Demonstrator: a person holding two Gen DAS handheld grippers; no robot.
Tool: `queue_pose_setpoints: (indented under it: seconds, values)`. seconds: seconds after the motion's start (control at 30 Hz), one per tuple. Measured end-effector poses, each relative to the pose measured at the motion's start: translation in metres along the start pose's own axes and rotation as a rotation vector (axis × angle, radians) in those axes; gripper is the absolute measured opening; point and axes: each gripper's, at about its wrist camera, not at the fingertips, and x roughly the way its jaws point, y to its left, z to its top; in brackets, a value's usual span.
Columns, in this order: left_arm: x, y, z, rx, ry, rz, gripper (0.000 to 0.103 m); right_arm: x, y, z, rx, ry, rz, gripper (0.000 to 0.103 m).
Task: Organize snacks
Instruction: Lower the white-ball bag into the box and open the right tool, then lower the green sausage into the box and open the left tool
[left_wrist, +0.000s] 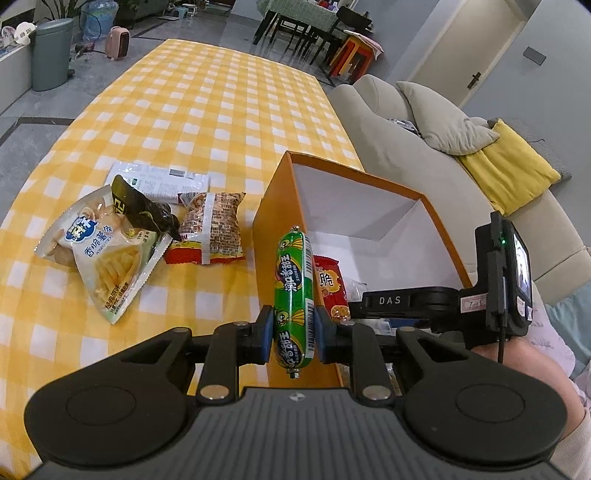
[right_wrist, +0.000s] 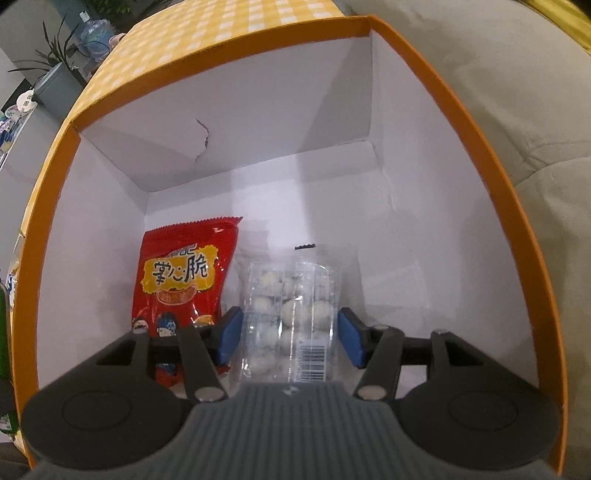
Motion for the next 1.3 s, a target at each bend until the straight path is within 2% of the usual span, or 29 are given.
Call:
queue_pose_setpoints:
  seconds: [0.1,0.37,0.43,0.77,0.87,1.07,1.3]
  values:
    - [-0.001,-0.002,0.0,0.01,-0.002,0.009,0.025,0.003,-0.001,0.002,0.002,0.007,0.021,0.056]
    - [-0.002,-0.003,-0.001,0.019,-0.005,0.018,0.025,0.004,0.004,0.0,-0.011,0.001,-0.005,0.06]
    - [-0.003,-0.005,-0.002,0.029,-0.003,0.016,0.025,0.003,0.003,0.0,-0.003,-0.004,-0.004,0.071]
    - [-0.009,-0.01,-0.003,0.032,-0.017,0.013,0.025,-0.017,-0.001,-0.003,0.0,-0.017,0.062,0.084]
    - [-0.011,-0.013,-0.002,0.038,-0.019,0.02,0.025,-0.03,-0.003,-0.006,0.008,-0.047,0.117,0.089]
    - [-0.025,-0.025,-0.002,0.059,-0.036,0.011,0.025,-0.071,-0.011,-0.007,0.024,-0.125,0.229,0.091]
    - [-0.036,-0.058,-0.004,0.107,-0.028,-0.018,0.025,-0.111,-0.036,-0.006,0.018,-0.238,0.279,0.095]
